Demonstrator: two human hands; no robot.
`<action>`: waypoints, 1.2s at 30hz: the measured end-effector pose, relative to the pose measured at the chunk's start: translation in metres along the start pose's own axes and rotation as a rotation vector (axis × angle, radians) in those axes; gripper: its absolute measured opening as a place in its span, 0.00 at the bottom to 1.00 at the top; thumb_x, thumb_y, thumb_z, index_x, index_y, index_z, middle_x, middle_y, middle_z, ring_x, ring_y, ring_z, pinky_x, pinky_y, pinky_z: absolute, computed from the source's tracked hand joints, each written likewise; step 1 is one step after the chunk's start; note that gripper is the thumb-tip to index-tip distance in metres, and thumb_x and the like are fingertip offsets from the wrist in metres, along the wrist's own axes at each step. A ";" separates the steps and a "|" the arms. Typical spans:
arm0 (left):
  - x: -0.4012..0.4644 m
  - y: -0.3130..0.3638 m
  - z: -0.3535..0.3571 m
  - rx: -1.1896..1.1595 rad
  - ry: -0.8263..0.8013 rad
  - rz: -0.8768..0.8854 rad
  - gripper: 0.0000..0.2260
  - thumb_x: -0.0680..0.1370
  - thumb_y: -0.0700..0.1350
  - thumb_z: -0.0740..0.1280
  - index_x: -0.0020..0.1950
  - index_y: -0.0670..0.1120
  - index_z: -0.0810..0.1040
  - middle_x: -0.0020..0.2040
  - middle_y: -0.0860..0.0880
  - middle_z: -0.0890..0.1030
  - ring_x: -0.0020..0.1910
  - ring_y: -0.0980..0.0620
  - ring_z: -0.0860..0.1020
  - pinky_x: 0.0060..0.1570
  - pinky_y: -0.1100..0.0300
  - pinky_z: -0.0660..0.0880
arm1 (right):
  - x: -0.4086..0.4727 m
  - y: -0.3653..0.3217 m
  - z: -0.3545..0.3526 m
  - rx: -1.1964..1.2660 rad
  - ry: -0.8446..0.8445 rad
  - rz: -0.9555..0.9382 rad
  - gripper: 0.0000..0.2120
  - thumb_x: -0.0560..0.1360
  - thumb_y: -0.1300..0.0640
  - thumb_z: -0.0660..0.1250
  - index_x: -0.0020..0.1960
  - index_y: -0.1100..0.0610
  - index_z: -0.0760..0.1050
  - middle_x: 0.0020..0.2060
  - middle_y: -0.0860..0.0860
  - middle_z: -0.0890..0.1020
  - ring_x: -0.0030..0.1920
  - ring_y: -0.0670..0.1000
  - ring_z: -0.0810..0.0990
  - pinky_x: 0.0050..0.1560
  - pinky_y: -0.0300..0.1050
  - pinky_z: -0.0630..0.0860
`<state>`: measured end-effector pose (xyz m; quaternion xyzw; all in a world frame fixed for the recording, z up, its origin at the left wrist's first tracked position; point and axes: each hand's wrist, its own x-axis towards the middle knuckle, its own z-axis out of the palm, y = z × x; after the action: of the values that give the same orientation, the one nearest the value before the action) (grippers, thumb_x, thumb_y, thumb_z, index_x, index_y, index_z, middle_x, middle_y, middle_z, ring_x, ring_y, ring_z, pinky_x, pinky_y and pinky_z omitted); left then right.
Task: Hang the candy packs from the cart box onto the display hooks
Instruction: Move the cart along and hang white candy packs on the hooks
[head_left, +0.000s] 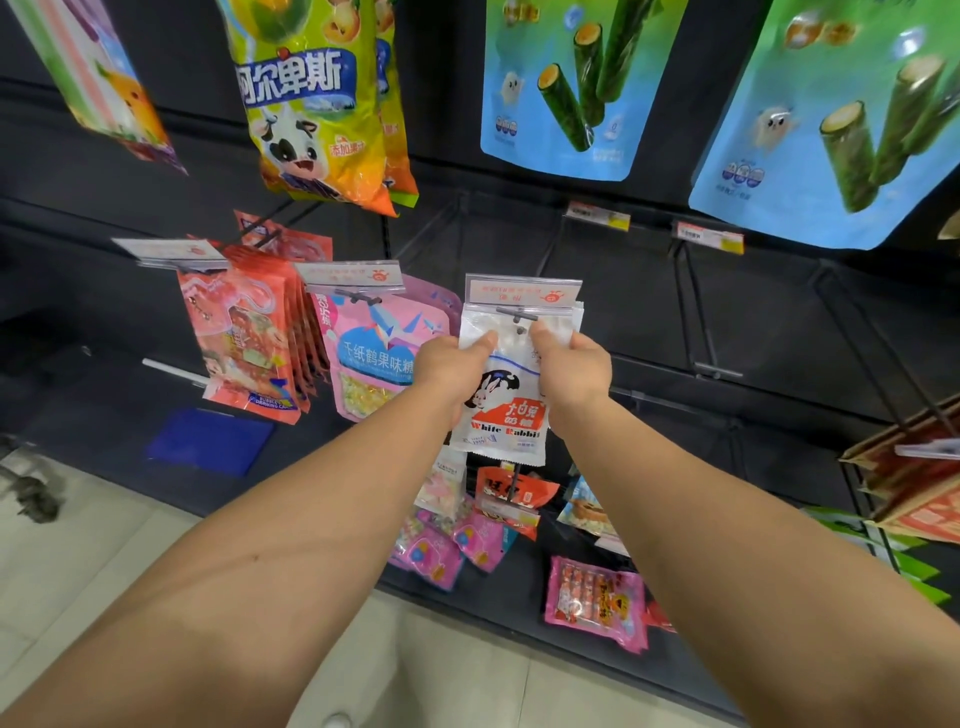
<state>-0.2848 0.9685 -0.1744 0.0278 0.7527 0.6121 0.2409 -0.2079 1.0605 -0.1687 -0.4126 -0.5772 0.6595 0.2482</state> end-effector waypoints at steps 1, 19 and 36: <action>0.000 0.000 0.001 0.012 0.005 0.010 0.13 0.79 0.54 0.70 0.54 0.45 0.78 0.48 0.45 0.84 0.45 0.45 0.84 0.47 0.50 0.83 | 0.000 -0.001 0.000 -0.025 0.006 0.005 0.07 0.75 0.47 0.71 0.43 0.49 0.79 0.44 0.52 0.86 0.46 0.57 0.85 0.52 0.59 0.82; -0.014 -0.077 -0.084 0.811 0.054 0.071 0.25 0.78 0.57 0.69 0.72 0.49 0.72 0.68 0.44 0.76 0.66 0.41 0.75 0.61 0.49 0.75 | -0.042 0.063 0.043 -0.837 -0.574 -0.044 0.22 0.78 0.49 0.68 0.68 0.57 0.74 0.62 0.54 0.80 0.54 0.51 0.79 0.54 0.40 0.73; -0.023 -0.099 -0.530 1.026 0.471 -0.309 0.29 0.79 0.65 0.62 0.75 0.52 0.66 0.75 0.44 0.68 0.74 0.41 0.66 0.70 0.46 0.65 | -0.239 0.076 0.477 -1.360 -1.044 -0.675 0.28 0.78 0.39 0.62 0.76 0.45 0.63 0.72 0.53 0.69 0.72 0.58 0.68 0.69 0.54 0.69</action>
<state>-0.4498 0.4544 -0.1880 -0.1060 0.9814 0.1167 0.1091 -0.4648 0.5867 -0.1835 0.0706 -0.9691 0.1736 -0.1606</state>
